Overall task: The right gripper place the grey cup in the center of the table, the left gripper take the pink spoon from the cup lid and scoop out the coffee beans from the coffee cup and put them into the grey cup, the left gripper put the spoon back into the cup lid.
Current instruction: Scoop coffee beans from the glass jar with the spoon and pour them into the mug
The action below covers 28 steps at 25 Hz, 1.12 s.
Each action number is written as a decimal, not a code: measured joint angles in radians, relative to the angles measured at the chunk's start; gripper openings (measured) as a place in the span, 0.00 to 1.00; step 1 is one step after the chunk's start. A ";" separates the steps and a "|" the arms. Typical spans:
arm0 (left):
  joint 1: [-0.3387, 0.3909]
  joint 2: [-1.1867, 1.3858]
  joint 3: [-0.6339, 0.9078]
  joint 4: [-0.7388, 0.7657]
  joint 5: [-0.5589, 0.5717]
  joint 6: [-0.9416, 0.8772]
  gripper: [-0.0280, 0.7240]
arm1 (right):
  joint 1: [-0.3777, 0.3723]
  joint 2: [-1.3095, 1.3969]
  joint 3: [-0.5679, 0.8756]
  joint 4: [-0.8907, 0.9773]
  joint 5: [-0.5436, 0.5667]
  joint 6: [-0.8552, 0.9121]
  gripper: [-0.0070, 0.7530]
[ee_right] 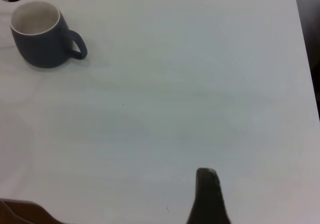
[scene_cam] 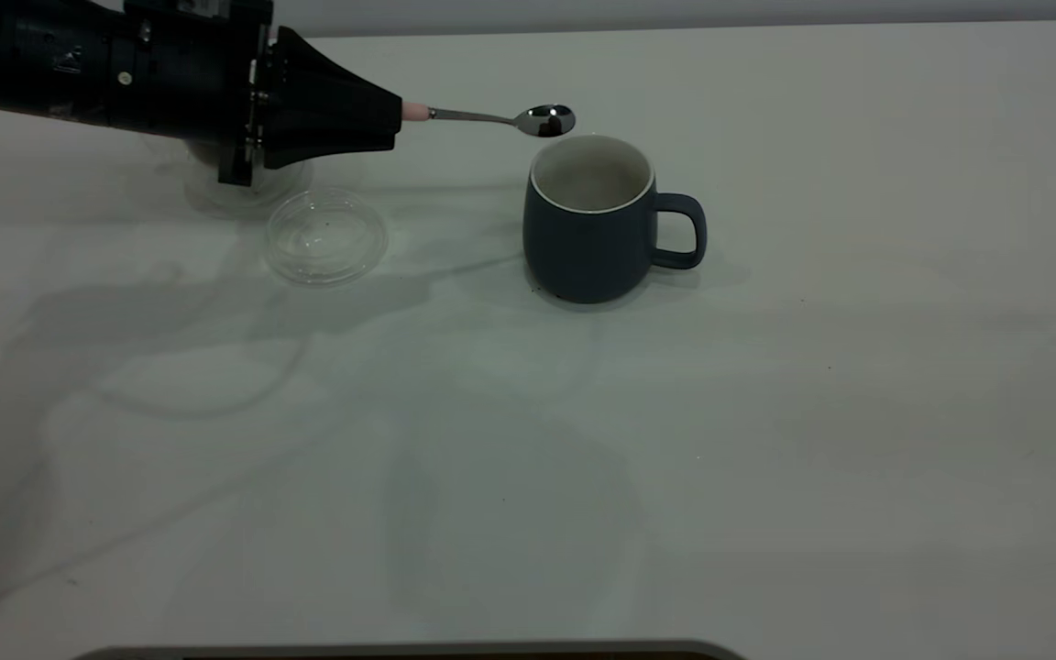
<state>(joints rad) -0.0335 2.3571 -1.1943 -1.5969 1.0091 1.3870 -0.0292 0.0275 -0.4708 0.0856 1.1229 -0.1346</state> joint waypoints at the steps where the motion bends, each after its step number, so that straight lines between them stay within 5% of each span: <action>1: -0.002 0.000 0.000 -0.008 -0.001 0.012 0.19 | 0.000 0.000 0.000 0.000 0.000 0.000 0.79; 12: -0.027 0.000 0.000 -0.027 -0.042 0.261 0.19 | 0.000 0.000 0.000 0.000 0.000 0.000 0.79; 22: -0.059 0.000 0.000 -0.030 -0.106 0.670 0.19 | 0.000 0.000 0.000 0.000 0.000 0.000 0.79; 28: -0.064 0.000 -0.006 -0.029 -0.147 0.722 0.19 | 0.000 0.000 0.000 0.000 0.000 0.000 0.79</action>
<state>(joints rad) -0.0977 2.3571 -1.2002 -1.6260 0.8619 2.1086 -0.0292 0.0275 -0.4708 0.0856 1.1229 -0.1346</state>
